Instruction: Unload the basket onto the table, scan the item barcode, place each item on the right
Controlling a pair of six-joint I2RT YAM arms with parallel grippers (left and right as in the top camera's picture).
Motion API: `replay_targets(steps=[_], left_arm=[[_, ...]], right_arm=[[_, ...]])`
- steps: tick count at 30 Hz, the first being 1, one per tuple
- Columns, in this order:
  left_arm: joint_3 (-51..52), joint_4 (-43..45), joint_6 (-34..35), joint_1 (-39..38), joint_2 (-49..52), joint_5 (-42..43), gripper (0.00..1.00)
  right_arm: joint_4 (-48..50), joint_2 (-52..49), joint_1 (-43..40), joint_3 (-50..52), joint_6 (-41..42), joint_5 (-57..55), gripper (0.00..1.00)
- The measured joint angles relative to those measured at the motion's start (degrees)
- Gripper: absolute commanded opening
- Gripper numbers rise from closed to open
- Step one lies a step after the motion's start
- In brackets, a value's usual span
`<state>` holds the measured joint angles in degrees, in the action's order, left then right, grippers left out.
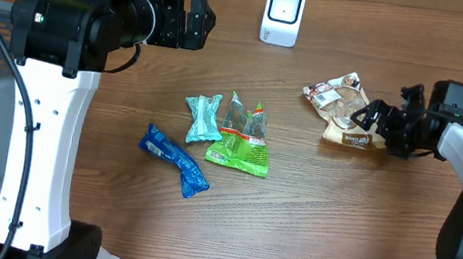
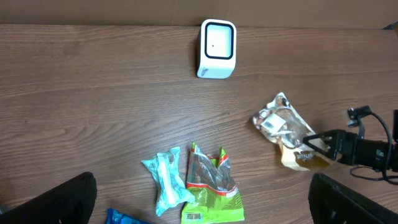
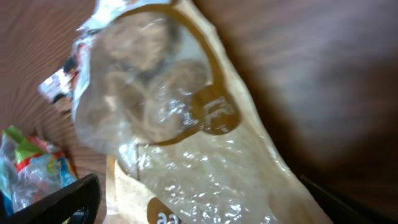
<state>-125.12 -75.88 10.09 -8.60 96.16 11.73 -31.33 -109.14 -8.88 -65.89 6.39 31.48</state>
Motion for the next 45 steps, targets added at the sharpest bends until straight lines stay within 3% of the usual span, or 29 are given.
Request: replay_targets(steps=[6, 14, 17, 28, 45], left_arm=[[0.00, 0.00, 0.00, 0.00, 0.02, 0.00, 1.00], [0.04, -0.02, 0.00, 0.00, 0.02, -0.02, 1.00], [0.04, 0.00, 0.00, 0.00, 0.02, 0.00, 1.00], [0.04, 0.00, 0.00, 0.00, 0.02, 0.00, 1.00], [0.04, 0.00, 0.00, 0.00, 0.02, 0.00, 1.00]], right_arm=[[0.42, -0.11, 5.73, -0.70, -6.91, -3.50, 1.00], [-34.64, -1.01, 4.74, -21.66, -12.39, -9.51, 1.00], [-39.41, -1.01, 4.74, -29.73, -14.82, -11.08, 1.00], [-25.42, -1.33, 4.85, -33.81, -22.73, -12.37, 1.00], [-26.03, -18.23, 7.63, -33.81, -32.41, -3.19, 1.00]])
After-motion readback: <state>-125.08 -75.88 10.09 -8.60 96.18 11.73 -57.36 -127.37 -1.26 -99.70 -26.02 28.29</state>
